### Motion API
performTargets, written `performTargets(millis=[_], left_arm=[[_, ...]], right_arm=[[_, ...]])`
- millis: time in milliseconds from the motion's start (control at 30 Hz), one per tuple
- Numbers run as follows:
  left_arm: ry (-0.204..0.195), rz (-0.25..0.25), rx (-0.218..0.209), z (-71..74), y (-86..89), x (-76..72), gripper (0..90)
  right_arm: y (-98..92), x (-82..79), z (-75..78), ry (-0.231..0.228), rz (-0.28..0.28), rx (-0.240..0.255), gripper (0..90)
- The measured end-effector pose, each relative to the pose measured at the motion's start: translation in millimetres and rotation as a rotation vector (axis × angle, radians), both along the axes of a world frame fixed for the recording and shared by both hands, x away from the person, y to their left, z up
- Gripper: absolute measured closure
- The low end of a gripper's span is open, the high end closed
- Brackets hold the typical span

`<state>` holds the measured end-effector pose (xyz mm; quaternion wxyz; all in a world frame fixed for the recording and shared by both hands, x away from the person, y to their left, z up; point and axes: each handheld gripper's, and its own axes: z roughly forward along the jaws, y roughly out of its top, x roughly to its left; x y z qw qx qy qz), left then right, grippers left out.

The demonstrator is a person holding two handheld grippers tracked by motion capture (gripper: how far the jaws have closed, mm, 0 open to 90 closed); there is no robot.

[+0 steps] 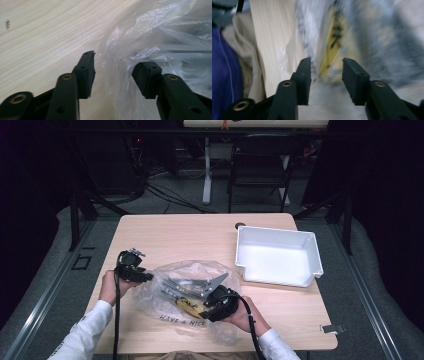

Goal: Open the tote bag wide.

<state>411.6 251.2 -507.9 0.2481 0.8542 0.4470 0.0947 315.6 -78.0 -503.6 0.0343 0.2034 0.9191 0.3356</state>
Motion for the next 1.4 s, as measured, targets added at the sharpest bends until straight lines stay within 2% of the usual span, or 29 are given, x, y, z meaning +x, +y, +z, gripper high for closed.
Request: performTargets(millis=[67,133,167,300,333,400,433,467,533,600,667,800,933,1000,1133,1200,1267,1333,1400], left_arm=[[0.001,-0.002,-0.011,6.5,3.6,-4.8,44.7],[-0.003,-0.004,-0.02,10.6,4.2,-8.0,40.3],[-0.006,-0.014,-0.028,13.7,3.4,-10.1,39.0],[-0.024,-0.052,-0.029,17.8,-2.1,-13.0,37.1],[-0.026,-0.066,-0.028,17.6,-3.4,-13.1,38.9],[-0.029,-0.081,-0.036,15.3,-5.3,-13.2,44.5],[-0.038,-0.089,-0.039,13.8,-5.8,-13.3,48.4],[-0.036,-0.094,-0.043,11.8,-6.3,-12.9,52.2],[-0.034,-0.125,-0.059,8.1,-7.1,-12.4,61.4],[-0.025,-0.13,-0.067,5.6,-8.0,-11.6,66.6],[-0.035,-0.12,-0.07,3.5,-9.5,-10.3,69.4],[-0.044,-0.102,-0.059,1.5,-14.3,-6.7,75.6],[-0.057,-0.076,-0.073,1.6,-16.0,-2.5,77.1],[-0.054,-0.064,-0.073,-0.6,-16.7,0.3,77.1],[-0.024,-0.051,-0.043,-9.4,-19.5,5.9,76.8],[-0.003,-0.057,-0.006,-16.4,-22.2,7.9,76.8],[0.024,-0.062,0.022,-21.0,-23.9,8.2,76.8],[0.031,-0.065,0.041,-24.5,-24.5,7.6,76.8],[0.034,-0.069,0.045,-25.4,-25.2,7.7,76.8]], right_arm=[[-2.4,0.4,5.5,-0.079,-0.063,-0.013,48.5],[-3.2,3.3,5.1,-0.125,-0.114,-0.04,43.1],[-2.6,4.4,3.3,-0.132,-0.129,-0.051,41.4],[0.4,11.1,-8.8,-0.153,-0.188,-0.169,38.1],[0.0,12.8,-10.5,-0.139,-0.189,-0.19,39.0],[-1.6,14.5,-13.0,-0.138,-0.222,-0.202,46.9],[-2.9,15.4,-13.1,-0.141,-0.221,-0.205,52.8],[-4.3,15.5,-12.8,-0.146,-0.235,-0.202,63.9],[-5.6,16.6,-14.3,-0.153,-0.236,-0.208,77.6],[-7.0,20.0,-17.7,-0.146,-0.232,-0.224,86.5],[-8.8,22.8,-19.0,-0.148,-0.248,-0.216,90.0],[-9.4,28.3,-18.9,-0.168,-0.285,-0.204,90.0],[-9.2,33.6,-17.7,-0.187,-0.317,-0.208,90.0],[-9.8,36.3,-17.8,-0.19,-0.343,-0.189,90.0],[-10.8,41.8,-20.3,-0.193,-0.395,-0.165,90.0],[-9.9,45.4,-24.8,-0.173,-0.397,-0.188,90.0],[-9.3,47.8,-28.8,-0.176,-0.408,-0.214,90.0],[-9.9,49.1,-29.2,-0.169,-0.413,-0.211,90.0],[-10.6,49.8,-29.2,-0.159,-0.404,-0.233,90.0]])
